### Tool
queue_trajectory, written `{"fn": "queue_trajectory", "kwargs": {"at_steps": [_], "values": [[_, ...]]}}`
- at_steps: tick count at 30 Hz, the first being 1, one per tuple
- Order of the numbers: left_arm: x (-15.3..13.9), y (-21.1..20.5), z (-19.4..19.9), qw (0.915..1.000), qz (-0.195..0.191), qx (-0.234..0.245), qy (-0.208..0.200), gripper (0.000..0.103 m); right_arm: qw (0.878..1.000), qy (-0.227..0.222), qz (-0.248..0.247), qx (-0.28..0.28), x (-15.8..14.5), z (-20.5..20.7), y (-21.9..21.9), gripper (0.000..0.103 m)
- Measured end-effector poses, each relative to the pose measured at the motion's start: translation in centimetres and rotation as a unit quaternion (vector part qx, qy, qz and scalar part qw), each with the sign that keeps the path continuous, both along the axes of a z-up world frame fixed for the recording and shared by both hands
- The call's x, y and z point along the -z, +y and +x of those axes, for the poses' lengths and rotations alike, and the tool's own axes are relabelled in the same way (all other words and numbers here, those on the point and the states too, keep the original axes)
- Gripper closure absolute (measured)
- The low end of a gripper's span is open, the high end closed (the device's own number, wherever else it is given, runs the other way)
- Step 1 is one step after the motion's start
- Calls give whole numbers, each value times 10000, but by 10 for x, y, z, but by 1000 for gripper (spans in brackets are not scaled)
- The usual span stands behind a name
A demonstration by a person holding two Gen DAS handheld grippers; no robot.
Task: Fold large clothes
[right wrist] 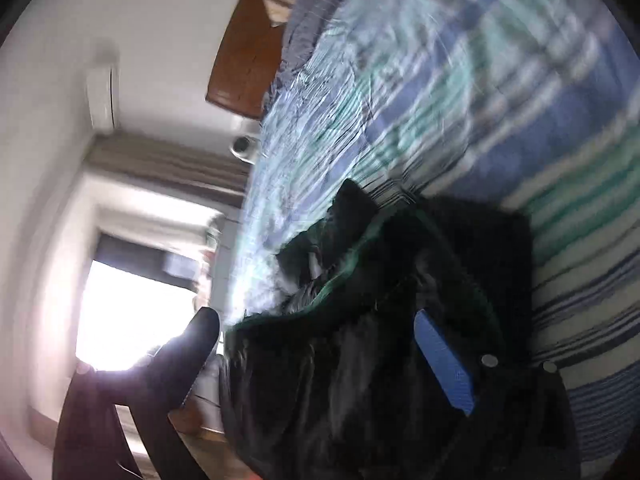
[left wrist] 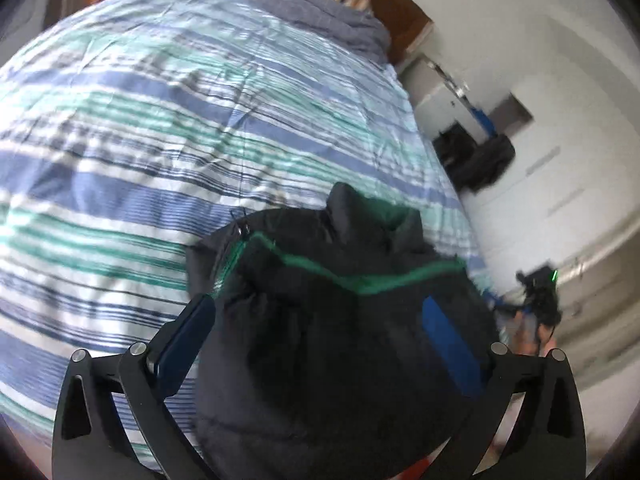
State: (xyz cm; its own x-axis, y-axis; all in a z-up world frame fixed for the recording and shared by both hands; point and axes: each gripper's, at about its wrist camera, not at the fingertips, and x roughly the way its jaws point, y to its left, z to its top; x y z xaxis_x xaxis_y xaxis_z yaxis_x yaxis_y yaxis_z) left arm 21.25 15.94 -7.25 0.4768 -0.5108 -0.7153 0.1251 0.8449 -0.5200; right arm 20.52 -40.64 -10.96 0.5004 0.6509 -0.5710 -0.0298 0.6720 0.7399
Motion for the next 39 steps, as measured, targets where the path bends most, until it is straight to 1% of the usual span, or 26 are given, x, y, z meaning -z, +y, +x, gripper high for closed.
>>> {"fn": "queue_trajectory", "kwargs": {"at_steps": [1, 2, 5, 7, 8, 9, 10, 11, 12, 13, 14, 17, 19, 20, 21, 22, 23, 24, 25, 28, 29, 31, 32, 34, 37, 39], "values": [[5, 1, 1, 9999, 95, 79, 43, 1, 9990, -15, -433, -90, -2, 2, 5, 3], [14, 1, 3, 9995, 231, 176, 140, 1, 9942, 20, -1043, -266, 0, 6, 16, 3], [49, -11, 19, 9955, 707, 327, 547, 1, 9817, 205, -1788, -622, 11, 21, 36, 3], [71, -23, 34, 9914, 998, 353, 772, 2, 9702, 413, -2238, -832, 27, 33, 47, 3], [81, -30, 42, 9895, 1111, 338, 861, 7, 9653, 543, -2399, -874, 35, 39, 54, 4], [87, -35, 46, 9887, 1160, 299, 898, 29, 9637, 553, -2457, -887, 38, 42, 59, 17], [90, -37, 48, 9885, 1162, 238, 936, 37, 9618, 480, -2533, -919, 37, 43, 65, 44], [88, -39, 48, 9882, 1224, 102, 914, 60, 9593, 354, -2644, -929, 31, 41, 69, 58], [83, -41, 46, 9880, 1296, 25, 836, 77, 9561, 233, -2776, -905, 25, 38, 72, 76], [75, -44, 44, 9876, 1397, -24, 719, 81, 9497, 61, -3008, -871, 15, 32, 77, 81], [65, -46, 41, 9869, 1516, -77, 548, 85, 9389, -234, -3331, -839, 1, 25, 85, 82], [27, -53, 37, 9832, 1802, -255, -109, 87, 9163, -941, -3839, -645, -35, 20, 101, 84], [1, -61, 38, 9764, 2021, -409, -639, 87, 9025, -1352, -4069, -411, -59, 23, 107, 85], [-11, -66, 39, 9705, 2165, -505, -937, 87, 8963, -1589, -4134, -210, -71, 25, 109, 85], [-19, -71, 42, 9639, 2293, -609, -1208, 87, 8952, -1677, -4128, -91, -77, 26, 108, 85], [-21, -74, 45, 9595, 2378, -670, -1352, 87, 8960, -1736, -4087, 70, -80, 31, 106, 85], [-19, -78, 50, 9527, 2527, -740, -1520, 87, 8972, -1749, -4049, 227, -79, 37, 103, 85], [-12, -79, 57, 9492, 2612, -792, -1568, 87, 8971, -1741, -4047, 332, -74, 44, 101, 85], [-4, -80, 62, 9486, 2644, -830, -1531, 87, 8972, -1707, -4053, 399, -66, 50, 97, 85], [47, -72, 88, 9565, 2563, -911, -1058, 86, 9043, -1222, -4070, 397, -16, 72, 89, 85], [60, -70, 90, 9571, 2574, -934, -946, 86, 9079, -1014, -4049, 381, 5, 76, 86, 85], [89, -64, 95, 9614, 2474, -965, -725, 83, 9216, -714, -3797, 384, 38, 82, 79, 85], [99, -61, 95, 9647, 2342, -1005, -670, 80, 9287, -664, -3621, 442, 47, 84, 75, 84], [110, -58, 97, 9671, 2195, -1095, -668, 77, 9366, -650, -3398, 549, 56, 88, 70, 81], [122, -52, 101, 9709, 2034, -1115, -594, 73, 9459, -573, -3131, 635, 70, 93, 64, 78], [127, -52, 101, 9715, 2011, -1103, -592, 72, 9494, -571, -3016, 673, 77, 93, 61, 77]]}}
